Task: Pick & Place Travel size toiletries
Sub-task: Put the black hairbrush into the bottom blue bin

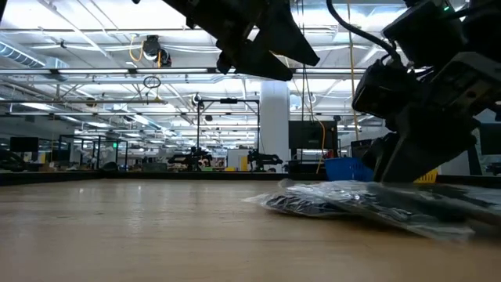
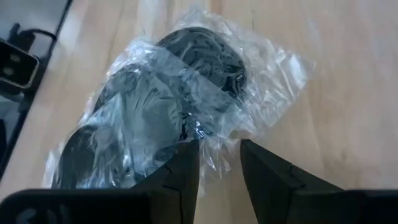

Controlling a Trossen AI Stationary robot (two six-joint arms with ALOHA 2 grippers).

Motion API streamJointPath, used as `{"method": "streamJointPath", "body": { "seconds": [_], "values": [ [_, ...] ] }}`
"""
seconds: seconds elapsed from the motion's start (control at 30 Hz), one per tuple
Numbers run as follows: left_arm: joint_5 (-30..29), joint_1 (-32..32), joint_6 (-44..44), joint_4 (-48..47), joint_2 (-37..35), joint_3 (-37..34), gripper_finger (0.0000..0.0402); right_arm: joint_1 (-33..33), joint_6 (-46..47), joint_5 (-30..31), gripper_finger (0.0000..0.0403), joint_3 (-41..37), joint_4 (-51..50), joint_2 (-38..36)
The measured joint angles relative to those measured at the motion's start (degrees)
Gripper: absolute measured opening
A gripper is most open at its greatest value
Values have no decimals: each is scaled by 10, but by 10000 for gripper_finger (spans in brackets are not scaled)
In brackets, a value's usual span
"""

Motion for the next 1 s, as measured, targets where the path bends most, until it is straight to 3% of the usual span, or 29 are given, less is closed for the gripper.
{"method": "streamJointPath", "body": {
  "seconds": [0.2,1.0],
  "values": [
    [1,-12,0,-3,0,0,278,0,10,-31,110,1,72,26],
    [1,-19,3,-4,0,0,278,0,35,-46,109,1,76,27]
  ]
}}
